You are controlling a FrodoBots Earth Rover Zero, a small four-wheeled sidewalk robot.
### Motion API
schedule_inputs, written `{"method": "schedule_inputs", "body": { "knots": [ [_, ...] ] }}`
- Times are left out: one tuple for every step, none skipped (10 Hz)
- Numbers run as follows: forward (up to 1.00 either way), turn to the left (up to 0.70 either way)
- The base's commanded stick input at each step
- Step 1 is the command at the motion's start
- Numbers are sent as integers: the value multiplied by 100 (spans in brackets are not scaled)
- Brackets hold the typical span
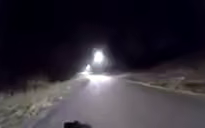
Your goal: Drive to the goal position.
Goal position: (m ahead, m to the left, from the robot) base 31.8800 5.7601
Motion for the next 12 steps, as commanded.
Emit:
{"method": "schedule_inputs", "body": {
  "knots": [
    [100, 7],
    [100, 5],
    [100, 5],
    [100, 5],
    [100, 4],
    [100, 5],
    [100, 5],
    [100, 5],
    [100, 3],
    [100, 1],
    [100, 2],
    [100, 0]
  ]
}}
